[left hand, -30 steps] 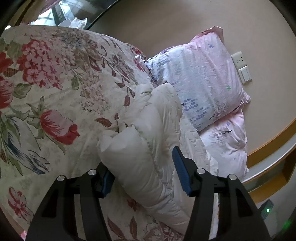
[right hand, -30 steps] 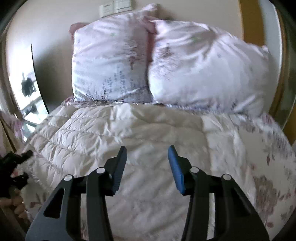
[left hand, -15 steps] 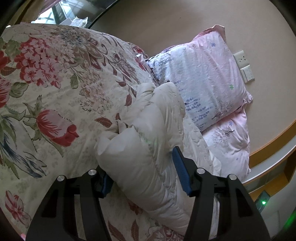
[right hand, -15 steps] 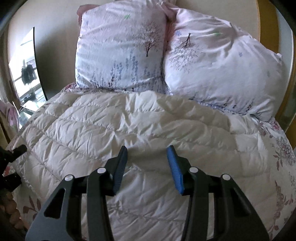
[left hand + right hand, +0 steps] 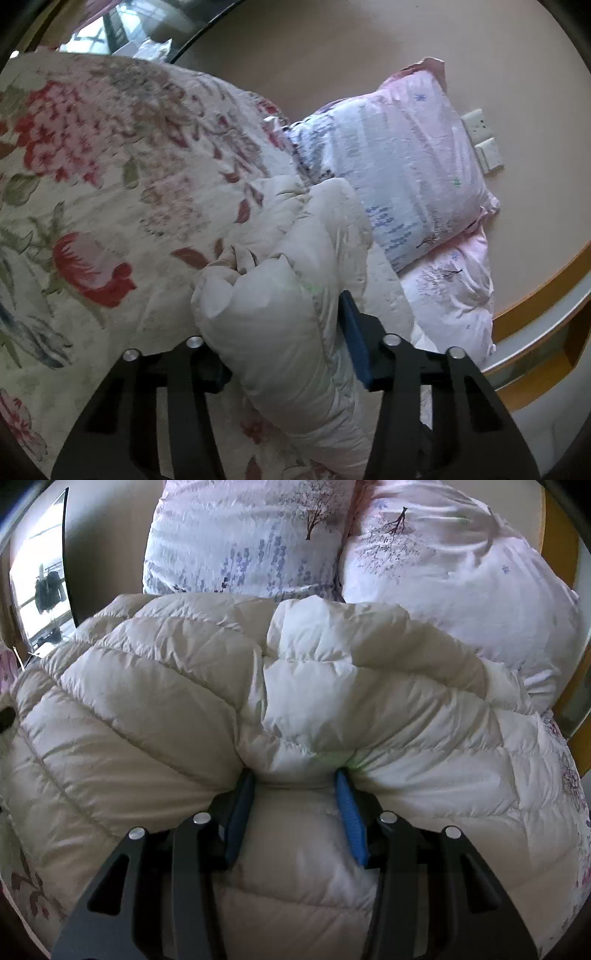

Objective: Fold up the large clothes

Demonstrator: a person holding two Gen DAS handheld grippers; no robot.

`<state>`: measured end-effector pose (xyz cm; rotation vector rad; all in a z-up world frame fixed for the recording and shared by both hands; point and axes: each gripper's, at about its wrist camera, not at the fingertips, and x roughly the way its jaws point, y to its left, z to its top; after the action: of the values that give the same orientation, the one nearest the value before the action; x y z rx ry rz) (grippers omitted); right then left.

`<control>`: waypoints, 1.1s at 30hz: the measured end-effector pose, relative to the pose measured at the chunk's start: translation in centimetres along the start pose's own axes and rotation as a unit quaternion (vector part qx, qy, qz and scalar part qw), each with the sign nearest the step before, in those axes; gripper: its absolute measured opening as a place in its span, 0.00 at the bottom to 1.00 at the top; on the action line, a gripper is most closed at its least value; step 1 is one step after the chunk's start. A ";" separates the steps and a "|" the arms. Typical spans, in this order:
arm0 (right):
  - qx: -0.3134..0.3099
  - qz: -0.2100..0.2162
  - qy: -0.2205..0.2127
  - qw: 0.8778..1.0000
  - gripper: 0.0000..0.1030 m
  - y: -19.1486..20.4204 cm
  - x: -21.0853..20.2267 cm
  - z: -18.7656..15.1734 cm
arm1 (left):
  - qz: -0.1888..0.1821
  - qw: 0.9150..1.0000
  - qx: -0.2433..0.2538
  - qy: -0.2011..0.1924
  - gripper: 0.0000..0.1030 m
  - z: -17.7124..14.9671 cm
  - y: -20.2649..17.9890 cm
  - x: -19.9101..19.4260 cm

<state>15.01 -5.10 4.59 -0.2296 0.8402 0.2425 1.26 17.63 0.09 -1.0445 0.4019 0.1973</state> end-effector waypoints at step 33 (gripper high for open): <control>0.175 0.192 -0.043 0.965 0.53 -15.2 -4.6 -1.3 | -0.260 0.927 0.266 0.050 0.30 -8.8 -20.8 -0.6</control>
<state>15.73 -20.41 8.79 0.2770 0.8223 0.4566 5.91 -0.22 13.09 -0.5922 0.2350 -0.4269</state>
